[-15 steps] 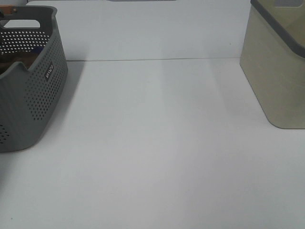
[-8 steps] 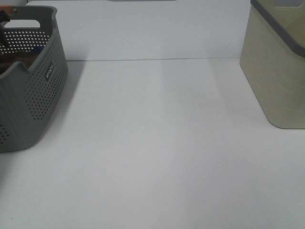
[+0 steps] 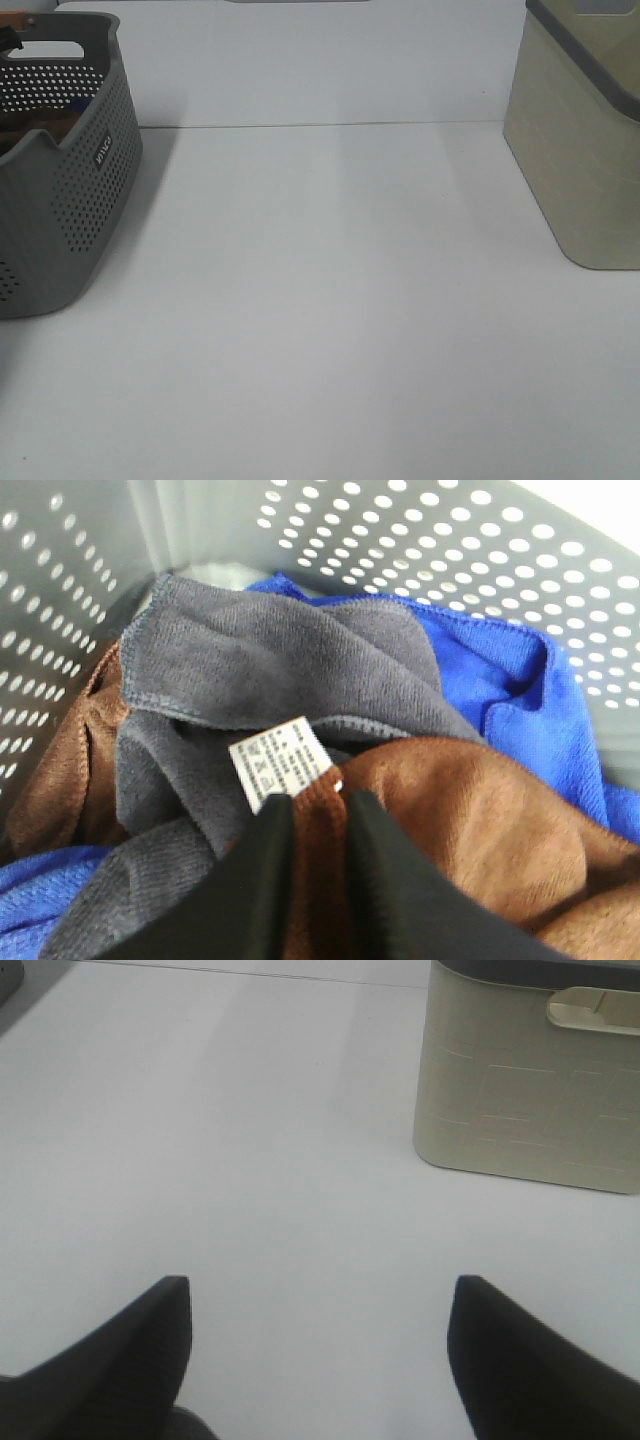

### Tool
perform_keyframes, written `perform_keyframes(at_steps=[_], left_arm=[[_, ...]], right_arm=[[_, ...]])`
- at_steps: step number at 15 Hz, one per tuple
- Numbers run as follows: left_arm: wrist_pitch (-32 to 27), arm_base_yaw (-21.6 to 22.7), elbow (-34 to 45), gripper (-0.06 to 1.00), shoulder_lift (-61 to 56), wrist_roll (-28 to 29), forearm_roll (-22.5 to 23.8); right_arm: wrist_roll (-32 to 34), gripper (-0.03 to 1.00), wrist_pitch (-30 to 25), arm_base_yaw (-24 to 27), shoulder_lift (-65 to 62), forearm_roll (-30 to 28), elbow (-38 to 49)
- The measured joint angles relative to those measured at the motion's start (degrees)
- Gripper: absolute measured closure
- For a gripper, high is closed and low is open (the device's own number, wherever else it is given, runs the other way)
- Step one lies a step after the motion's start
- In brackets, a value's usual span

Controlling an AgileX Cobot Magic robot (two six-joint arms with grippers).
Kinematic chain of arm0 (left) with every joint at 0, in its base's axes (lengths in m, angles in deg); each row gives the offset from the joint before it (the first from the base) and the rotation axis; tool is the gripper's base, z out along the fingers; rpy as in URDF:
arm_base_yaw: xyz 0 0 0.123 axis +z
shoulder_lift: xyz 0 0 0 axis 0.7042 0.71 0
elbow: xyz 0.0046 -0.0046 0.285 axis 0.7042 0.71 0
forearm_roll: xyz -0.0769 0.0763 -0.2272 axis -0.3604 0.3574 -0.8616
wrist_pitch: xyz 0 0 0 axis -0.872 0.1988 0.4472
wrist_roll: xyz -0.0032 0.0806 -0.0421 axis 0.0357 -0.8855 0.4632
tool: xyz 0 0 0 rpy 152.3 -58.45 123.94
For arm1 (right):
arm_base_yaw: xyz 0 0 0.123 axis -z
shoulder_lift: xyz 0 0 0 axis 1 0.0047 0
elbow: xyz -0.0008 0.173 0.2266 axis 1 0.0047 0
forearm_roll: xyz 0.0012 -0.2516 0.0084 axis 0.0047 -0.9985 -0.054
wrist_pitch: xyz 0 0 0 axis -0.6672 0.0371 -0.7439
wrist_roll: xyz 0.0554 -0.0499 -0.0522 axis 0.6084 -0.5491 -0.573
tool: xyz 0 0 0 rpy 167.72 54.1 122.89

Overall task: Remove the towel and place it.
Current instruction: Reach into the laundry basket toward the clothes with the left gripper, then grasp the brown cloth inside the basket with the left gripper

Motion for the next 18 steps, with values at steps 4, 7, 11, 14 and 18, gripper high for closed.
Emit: perform_keyframes(at_steps=[4, 7, 11, 14, 18], left_arm=[[-3.38, 0.00, -1.49, 0.94, 0.00, -4.58, 0.00], [-6.47, 0.00, -6.25, 0.94, 0.00, -6.30, -0.11], [-8.82, -0.06, -12.26, 0.94, -2.01, -6.82, -1.09], [-9.85, -0.06, -13.01, 0.94, -4.41, -6.88, -1.60], [-16.27, -0.11, -13.01, 0.77, -1.09, -2.75, -0.40]], right_arm=[[0.00, 0.28, 0.00, 0.00, 0.00, 0.00, 0.00], [0.00, 0.28, 0.00, 0.00, 0.00, 0.00, 0.00], [0.00, 0.28, 0.00, 0.00, 0.00, 0.00, 0.00], [0.00, 0.28, 0.00, 0.00, 0.00, 0.00, 0.00], [0.00, 0.28, 0.00, 0.00, 0.00, 0.00, 0.00]])
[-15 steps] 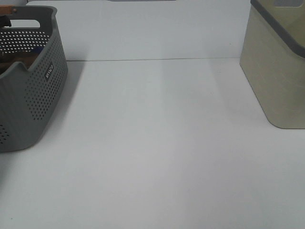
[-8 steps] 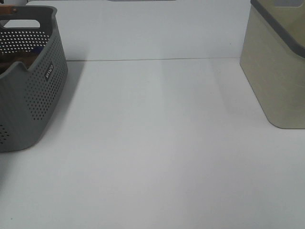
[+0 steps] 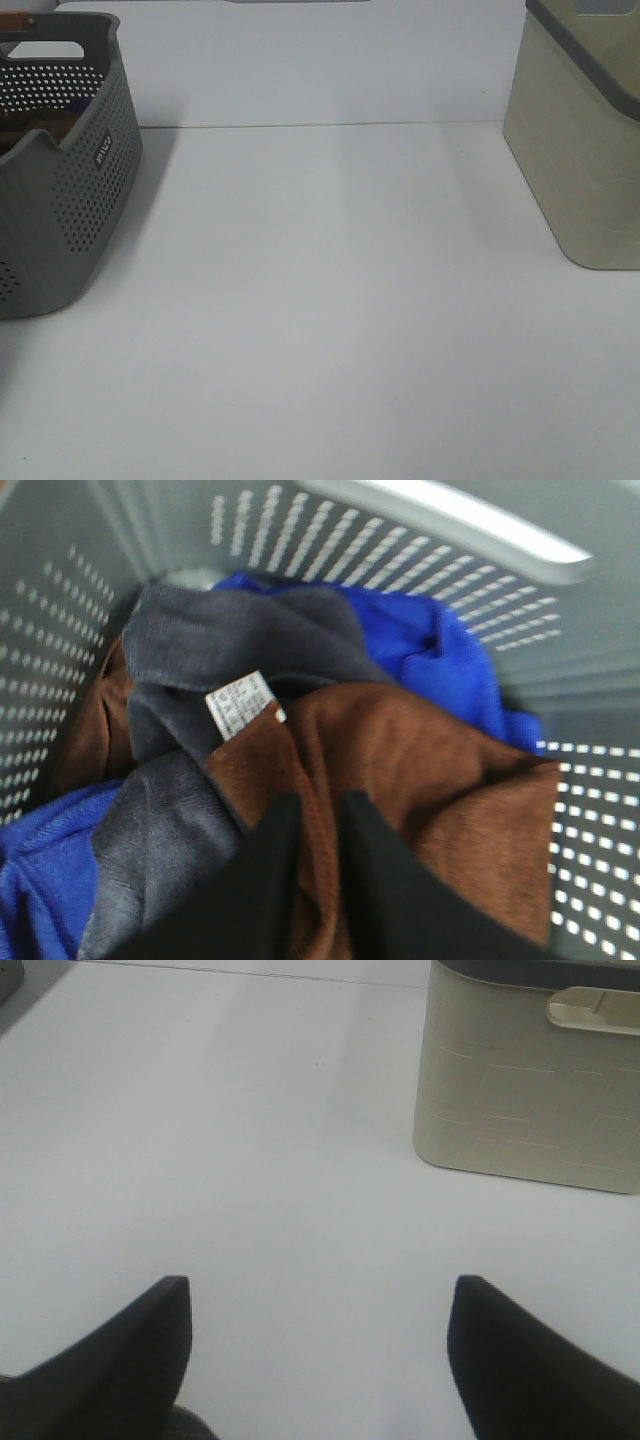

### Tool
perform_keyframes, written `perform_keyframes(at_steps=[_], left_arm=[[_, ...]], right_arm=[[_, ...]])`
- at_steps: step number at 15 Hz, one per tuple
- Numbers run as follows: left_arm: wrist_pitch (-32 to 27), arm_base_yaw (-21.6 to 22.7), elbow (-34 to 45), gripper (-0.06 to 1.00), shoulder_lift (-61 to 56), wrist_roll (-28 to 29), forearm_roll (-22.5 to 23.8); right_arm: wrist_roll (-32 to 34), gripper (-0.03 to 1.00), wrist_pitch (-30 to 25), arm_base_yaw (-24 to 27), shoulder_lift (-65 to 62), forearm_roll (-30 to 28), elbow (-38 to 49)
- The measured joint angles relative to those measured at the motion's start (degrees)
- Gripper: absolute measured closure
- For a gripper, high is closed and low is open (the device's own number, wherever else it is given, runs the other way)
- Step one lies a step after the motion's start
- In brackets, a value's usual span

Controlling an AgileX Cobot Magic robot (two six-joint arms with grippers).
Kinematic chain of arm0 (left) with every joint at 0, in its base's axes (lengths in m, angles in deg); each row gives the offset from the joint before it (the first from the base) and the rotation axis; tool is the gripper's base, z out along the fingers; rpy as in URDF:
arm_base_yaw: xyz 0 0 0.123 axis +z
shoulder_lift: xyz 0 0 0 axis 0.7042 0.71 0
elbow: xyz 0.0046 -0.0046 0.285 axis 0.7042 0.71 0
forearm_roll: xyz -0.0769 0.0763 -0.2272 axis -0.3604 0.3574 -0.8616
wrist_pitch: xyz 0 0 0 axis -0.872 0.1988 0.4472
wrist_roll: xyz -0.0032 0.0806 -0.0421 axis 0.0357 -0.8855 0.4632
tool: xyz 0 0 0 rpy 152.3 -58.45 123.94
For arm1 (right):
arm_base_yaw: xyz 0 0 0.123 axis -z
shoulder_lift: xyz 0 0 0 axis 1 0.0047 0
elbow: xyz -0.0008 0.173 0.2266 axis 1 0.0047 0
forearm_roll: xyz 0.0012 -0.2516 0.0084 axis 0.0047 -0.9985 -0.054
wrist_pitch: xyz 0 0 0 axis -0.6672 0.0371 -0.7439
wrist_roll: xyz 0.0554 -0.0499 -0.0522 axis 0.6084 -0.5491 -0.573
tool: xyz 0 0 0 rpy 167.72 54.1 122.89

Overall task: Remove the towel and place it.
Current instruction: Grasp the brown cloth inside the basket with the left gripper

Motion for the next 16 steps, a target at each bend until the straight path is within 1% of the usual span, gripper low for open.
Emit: perform_keyframes(at_steps=[1, 2, 3, 4, 8, 9, 10, 11, 13, 14, 16], left_arm=[[-0.17, -0.06, 0.00, 0.61, 1.72, 0.97, 0.17], [-0.23, -0.06, 0.00, 0.48, 2.92, 1.26, 0.11], [-0.29, -0.06, 0.00, 0.41, 3.90, 1.32, -0.23], [0.17, -0.06, 0.00, 0.38, 4.76, 1.38, -0.74], [2.06, -0.11, 0.00, 0.38, 6.70, 1.38, -2.23], [2.06, -0.11, 0.00, 0.41, 7.33, 1.43, -2.35], [2.01, -0.11, 0.00, 0.47, 7.79, 1.83, -2.52], [2.01, -0.11, 0.00, 0.58, 7.79, 2.01, -2.58], [2.92, -0.11, 0.00, 0.85, 7.79, 1.66, -2.69], [3.38, -0.11, 0.00, 0.93, 7.73, 1.09, -2.69], [3.78, -0.11, 0.00, 0.94, 6.65, 0.69, -2.69]], right_arm=[[0.00, 0.28, 0.00, 0.00, 0.00, 0.00, 0.00], [0.00, 0.28, 0.00, 0.00, 0.00, 0.00, 0.00], [0.00, 0.28, 0.00, 0.00, 0.00, 0.00, 0.00], [0.00, 0.28, 0.00, 0.00, 0.00, 0.00, 0.00], [0.00, 0.28, 0.00, 0.00, 0.00, 0.00, 0.00], [0.00, 0.28, 0.00, 0.00, 0.00, 0.00, 0.00], [0.00, 0.28, 0.00, 0.00, 0.00, 0.00, 0.00], [0.00, 0.28, 0.00, 0.00, 0.00, 0.00, 0.00], [0.00, 0.28, 0.00, 0.00, 0.00, 0.00, 0.00], [0.00, 0.28, 0.00, 0.00, 0.00, 0.00, 0.00], [0.00, 0.28, 0.00, 0.00, 0.00, 0.00, 0.00]])
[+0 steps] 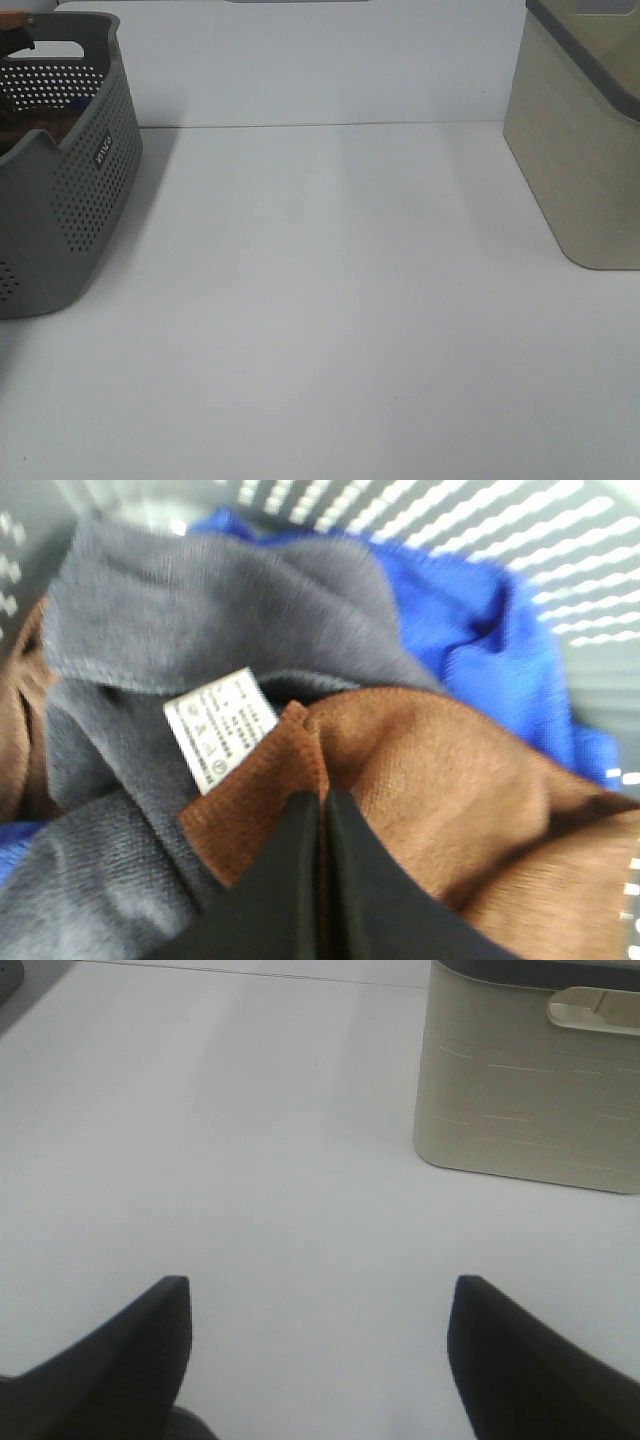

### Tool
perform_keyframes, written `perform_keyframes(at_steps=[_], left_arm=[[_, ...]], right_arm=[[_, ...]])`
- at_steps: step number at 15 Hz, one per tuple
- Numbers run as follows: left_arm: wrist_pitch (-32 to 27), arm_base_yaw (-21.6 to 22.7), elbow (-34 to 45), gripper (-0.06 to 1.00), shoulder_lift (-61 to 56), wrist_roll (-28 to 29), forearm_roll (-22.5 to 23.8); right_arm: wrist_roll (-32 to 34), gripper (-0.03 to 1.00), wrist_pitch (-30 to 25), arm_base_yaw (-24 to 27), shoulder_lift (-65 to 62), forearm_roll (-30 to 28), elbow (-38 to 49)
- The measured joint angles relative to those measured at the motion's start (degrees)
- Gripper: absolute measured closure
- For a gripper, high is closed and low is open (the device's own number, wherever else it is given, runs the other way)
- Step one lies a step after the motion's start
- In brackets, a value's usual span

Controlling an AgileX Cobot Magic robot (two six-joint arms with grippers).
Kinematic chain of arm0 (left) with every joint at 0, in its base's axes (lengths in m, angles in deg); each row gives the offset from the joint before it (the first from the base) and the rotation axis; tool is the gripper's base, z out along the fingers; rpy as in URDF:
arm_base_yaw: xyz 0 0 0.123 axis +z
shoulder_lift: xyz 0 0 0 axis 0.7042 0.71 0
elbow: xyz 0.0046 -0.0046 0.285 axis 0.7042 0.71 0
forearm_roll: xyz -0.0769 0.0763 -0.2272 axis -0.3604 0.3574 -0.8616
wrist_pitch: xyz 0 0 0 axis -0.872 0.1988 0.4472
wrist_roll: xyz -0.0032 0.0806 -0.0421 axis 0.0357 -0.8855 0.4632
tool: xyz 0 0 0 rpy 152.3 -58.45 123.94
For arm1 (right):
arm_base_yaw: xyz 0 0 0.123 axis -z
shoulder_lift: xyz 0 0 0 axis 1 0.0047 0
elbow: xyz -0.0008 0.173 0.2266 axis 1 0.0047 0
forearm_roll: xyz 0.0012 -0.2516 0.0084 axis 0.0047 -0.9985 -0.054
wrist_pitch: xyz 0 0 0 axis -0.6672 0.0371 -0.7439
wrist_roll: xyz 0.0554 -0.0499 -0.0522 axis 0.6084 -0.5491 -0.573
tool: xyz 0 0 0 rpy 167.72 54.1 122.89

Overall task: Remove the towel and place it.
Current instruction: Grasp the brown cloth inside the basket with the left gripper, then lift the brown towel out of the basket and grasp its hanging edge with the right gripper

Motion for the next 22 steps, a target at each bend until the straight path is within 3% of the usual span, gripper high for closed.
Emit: perform_keyframes(at_steps=[5, 8, 12, 14, 20, 22], left_arm=[[1.15, -0.23, 0.00, 0.94, -4.18, -1.55, -0.17], [5.16, -2.12, 0.00, 0.94, -8.31, -4.98, -0.69], [14.95, -8.31, 0.00, 0.94, -17.07, -12.32, -5.73], [15.58, -10.54, 0.00, 0.94, -19.37, -14.38, -6.59], [15.64, -23.43, 0.00, 0.94, -25.27, -20.80, -6.99], [13.64, -30.65, 0.00, 0.94, -25.90, -23.78, -7.16]], right_arm=[[0.00, 0.28, 0.00, 0.00, 0.00, 0.00, 0.00], [0.00, 0.28, 0.00, 0.00, 0.00, 0.00, 0.00], [0.00, 0.28, 0.00, 0.00, 0.00, -0.11, 0.00], [0.00, 0.28, 0.00, 0.00, 0.00, -0.17, 0.00], [0.00, 0.28, 0.00, 0.00, 0.00, -0.17, 0.00], [0.00, 0.28, 0.00, 0.00, 0.00, -0.34, 0.00]])
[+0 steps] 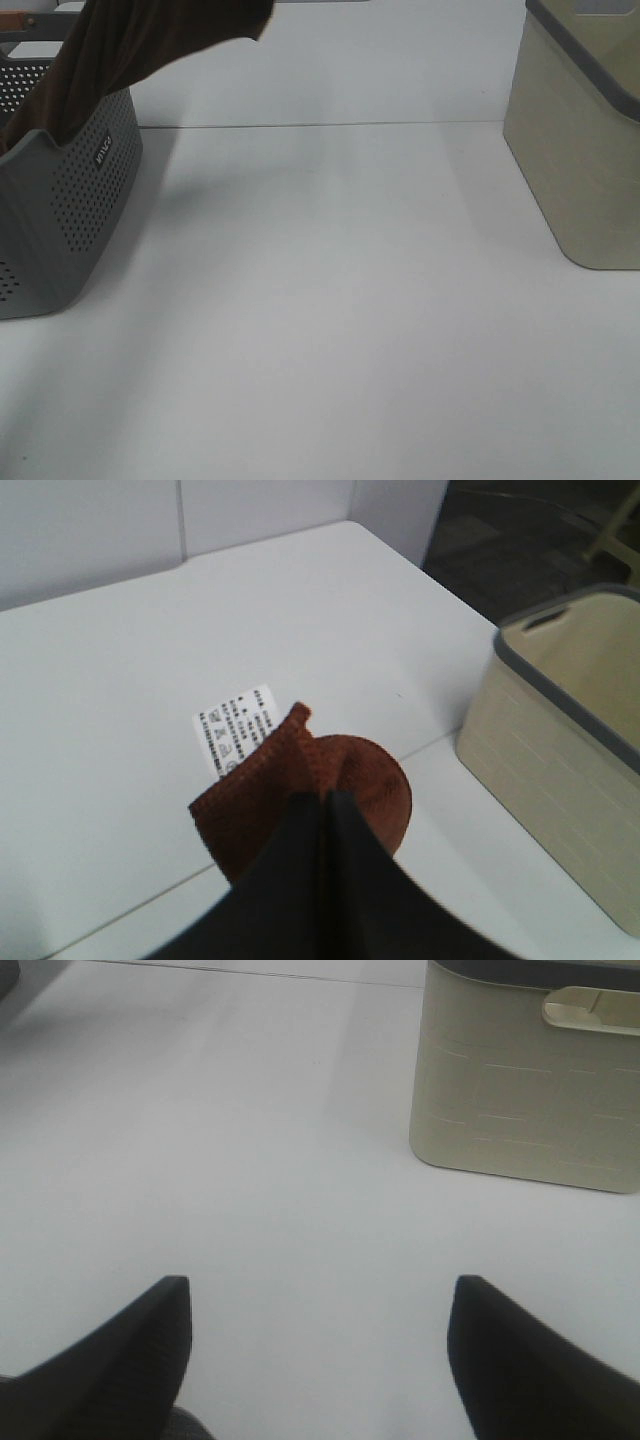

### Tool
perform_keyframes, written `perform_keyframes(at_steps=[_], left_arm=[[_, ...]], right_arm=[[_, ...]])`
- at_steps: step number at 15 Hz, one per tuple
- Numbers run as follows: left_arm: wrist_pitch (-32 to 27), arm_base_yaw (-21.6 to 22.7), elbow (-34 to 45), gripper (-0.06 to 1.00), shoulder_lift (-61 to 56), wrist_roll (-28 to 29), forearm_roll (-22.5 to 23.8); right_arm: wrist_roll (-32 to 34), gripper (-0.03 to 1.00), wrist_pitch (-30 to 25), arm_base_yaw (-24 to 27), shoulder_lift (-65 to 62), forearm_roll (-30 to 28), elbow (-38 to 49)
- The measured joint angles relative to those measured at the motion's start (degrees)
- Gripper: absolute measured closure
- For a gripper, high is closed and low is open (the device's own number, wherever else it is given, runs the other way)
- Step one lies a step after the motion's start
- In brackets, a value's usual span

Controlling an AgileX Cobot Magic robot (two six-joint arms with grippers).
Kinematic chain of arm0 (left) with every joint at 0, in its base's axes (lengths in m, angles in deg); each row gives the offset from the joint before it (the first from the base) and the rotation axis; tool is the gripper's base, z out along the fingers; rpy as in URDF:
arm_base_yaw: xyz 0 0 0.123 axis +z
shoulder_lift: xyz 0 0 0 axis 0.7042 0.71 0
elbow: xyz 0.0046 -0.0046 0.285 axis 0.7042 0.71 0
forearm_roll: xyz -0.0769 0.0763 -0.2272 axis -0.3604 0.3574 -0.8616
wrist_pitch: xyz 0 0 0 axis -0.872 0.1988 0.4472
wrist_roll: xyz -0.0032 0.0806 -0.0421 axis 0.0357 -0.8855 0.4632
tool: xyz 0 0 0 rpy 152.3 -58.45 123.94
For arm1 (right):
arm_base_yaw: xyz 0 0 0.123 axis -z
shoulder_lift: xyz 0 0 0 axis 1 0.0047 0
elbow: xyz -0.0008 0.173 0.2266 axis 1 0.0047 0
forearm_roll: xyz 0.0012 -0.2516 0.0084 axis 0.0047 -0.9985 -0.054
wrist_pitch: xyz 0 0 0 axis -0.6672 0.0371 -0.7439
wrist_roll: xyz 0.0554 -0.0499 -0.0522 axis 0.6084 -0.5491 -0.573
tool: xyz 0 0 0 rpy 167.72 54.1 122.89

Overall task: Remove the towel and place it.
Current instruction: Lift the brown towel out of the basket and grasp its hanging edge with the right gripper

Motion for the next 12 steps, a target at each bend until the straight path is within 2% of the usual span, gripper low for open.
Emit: perform_keyframes(at_steps=[3, 6, 8, 10, 12], left_arm=[[-2.52, -7.10, 0.00, 0.94, 0.00, -2.06, 0.00], [-3.32, -12.55, 0.00, 0.94, 0.00, -2.41, -0.23], [-3.72, -15.76, 0.00, 0.94, 0.00, -2.46, -0.40], [-3.84, -18.56, 0.00, 0.94, 0.00, -3.15, -0.40], [-4.87, -20.40, 0.00, 0.94, 0.00, -3.90, -0.46]], right_arm=[[1.32, 0.28, 0.11, 0.00, 2.69, 1.03, 0.00], [1.95, 0.28, 0.74, 0.00, 10.49, 5.84, 0.00], [0.17, 0.28, 2.12, 0.00, 19.02, 9.22, -0.17], [-5.90, 0.28, 5.50, 0.00, 27.27, 13.35, -0.52], [-15.81, 0.28, 11.17, 0.00, 34.55, 20.23, -0.63]])
